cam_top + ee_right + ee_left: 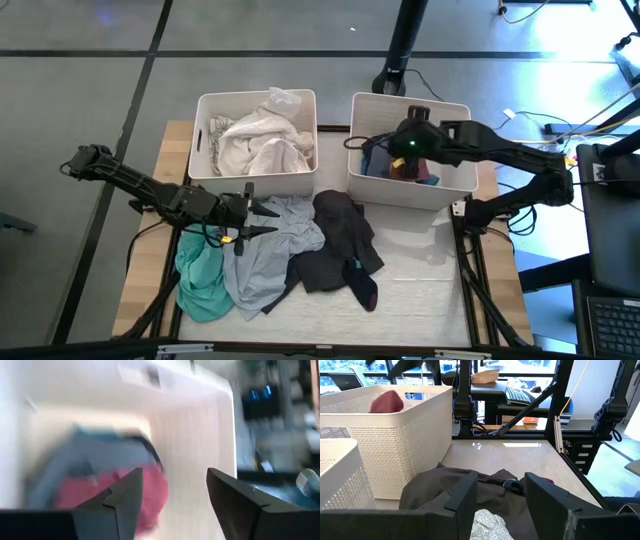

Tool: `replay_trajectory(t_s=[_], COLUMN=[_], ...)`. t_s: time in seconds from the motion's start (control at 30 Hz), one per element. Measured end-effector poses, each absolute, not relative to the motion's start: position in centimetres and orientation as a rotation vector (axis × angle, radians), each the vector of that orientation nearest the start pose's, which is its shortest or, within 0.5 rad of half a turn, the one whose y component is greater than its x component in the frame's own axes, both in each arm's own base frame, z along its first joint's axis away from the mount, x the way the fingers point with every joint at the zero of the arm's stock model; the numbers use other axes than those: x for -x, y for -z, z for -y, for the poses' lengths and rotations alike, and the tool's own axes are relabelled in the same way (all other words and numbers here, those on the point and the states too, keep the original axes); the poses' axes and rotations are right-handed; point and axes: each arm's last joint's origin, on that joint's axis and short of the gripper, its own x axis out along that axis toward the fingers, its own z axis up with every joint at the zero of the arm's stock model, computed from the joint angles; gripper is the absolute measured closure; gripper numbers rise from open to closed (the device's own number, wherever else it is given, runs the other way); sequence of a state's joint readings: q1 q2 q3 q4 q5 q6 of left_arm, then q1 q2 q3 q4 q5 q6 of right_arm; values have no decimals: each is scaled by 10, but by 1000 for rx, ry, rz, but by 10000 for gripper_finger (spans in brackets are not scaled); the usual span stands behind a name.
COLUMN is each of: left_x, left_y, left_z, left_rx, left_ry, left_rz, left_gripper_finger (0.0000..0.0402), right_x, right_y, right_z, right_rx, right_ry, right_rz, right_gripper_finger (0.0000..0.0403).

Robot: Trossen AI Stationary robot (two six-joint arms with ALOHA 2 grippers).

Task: Sort clothes
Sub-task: Put the red underwear into the right white bin, then put the black shorts into the right white bin

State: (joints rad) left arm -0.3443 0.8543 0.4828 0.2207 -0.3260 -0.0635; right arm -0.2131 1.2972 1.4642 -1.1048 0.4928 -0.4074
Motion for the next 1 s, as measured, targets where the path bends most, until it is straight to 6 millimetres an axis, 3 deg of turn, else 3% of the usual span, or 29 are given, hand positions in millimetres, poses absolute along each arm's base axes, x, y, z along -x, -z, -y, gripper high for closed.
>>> replay_trajectory(t_s=[0.2, 0.4, 0.77, 1.0], left_x=[-183, -183, -183, -183], left_y=[-255, -255, -255, -255], left_z=[56, 56, 56, 56], left_rx=[14, 14, 17, 15], left_ry=[14, 14, 13, 14], left_rz=[-143, -144, -143, -143], left_gripper_finger=[249, 249, 249, 249], right_x=[-248, -269, -320, -345], right_y=[-398, -389, -329, -280], right_z=[27, -12, -79, -103], right_rx=[526, 595, 729, 798], right_ry=[303, 164, -57, -133], right_rz=[-829, -765, -876, -999], right_gripper_finger=[180, 180, 180, 180])
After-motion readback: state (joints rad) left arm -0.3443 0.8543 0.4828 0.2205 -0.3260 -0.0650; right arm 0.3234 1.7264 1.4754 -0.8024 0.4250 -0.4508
